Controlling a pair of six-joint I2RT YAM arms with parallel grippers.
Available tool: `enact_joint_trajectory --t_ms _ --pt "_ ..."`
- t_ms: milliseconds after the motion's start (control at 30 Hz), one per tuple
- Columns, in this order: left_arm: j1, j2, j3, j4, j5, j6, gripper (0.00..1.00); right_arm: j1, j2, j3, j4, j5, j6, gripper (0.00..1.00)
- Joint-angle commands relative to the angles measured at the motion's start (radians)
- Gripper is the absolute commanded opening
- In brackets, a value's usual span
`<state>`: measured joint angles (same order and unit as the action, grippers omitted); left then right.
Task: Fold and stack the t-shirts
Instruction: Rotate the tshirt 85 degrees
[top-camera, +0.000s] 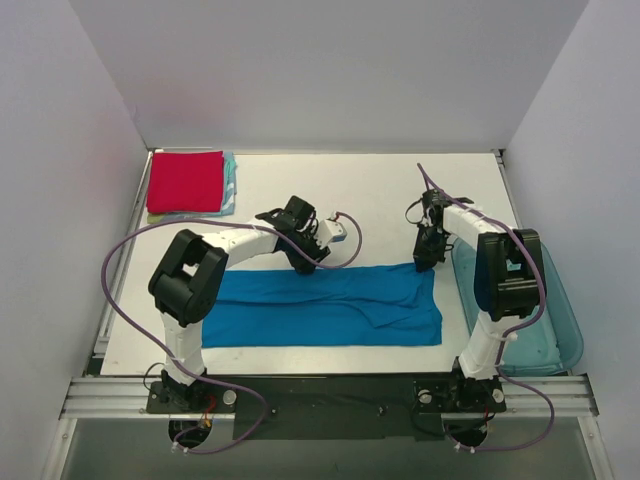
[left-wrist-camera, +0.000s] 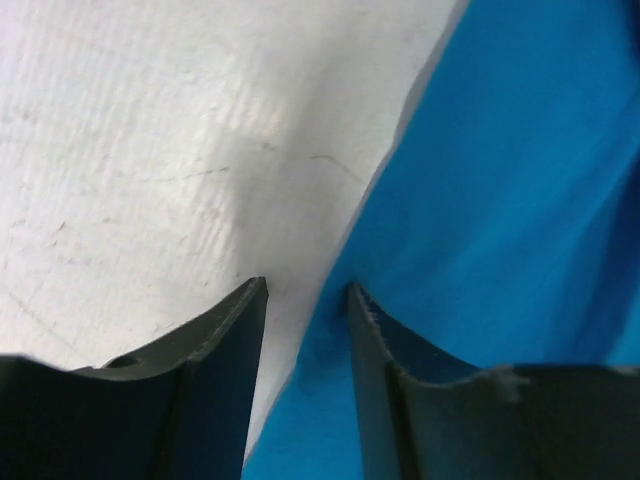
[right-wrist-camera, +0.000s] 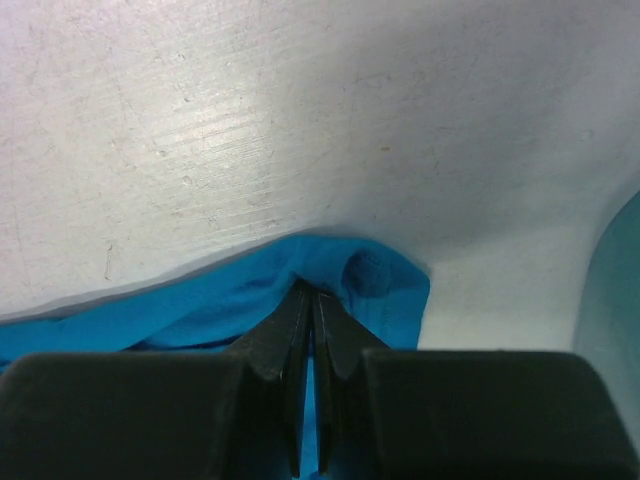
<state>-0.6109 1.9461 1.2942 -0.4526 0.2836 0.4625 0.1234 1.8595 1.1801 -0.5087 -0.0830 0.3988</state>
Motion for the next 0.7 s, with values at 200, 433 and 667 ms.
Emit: enact_joint_trajectory --t_ms 200,433,667 --pt "0.049 0.013 -0.03 0.051 -0.202 -0.091 0.27 -0.024 0.196 0.251 -0.116 0.014 -0.047 0.0" --pt "0.056 -0.047 0.034 -0.032 0.008 -0.071 0.44 0.033 0.192 0.484 -0.151 -0.073 -0.144 0.0" --pt "0.072 -0.082 0.148 -0.141 0.0 -0.039 0.48 0.065 -0.034 0.42 -0.172 0.026 -0.114 0.08"
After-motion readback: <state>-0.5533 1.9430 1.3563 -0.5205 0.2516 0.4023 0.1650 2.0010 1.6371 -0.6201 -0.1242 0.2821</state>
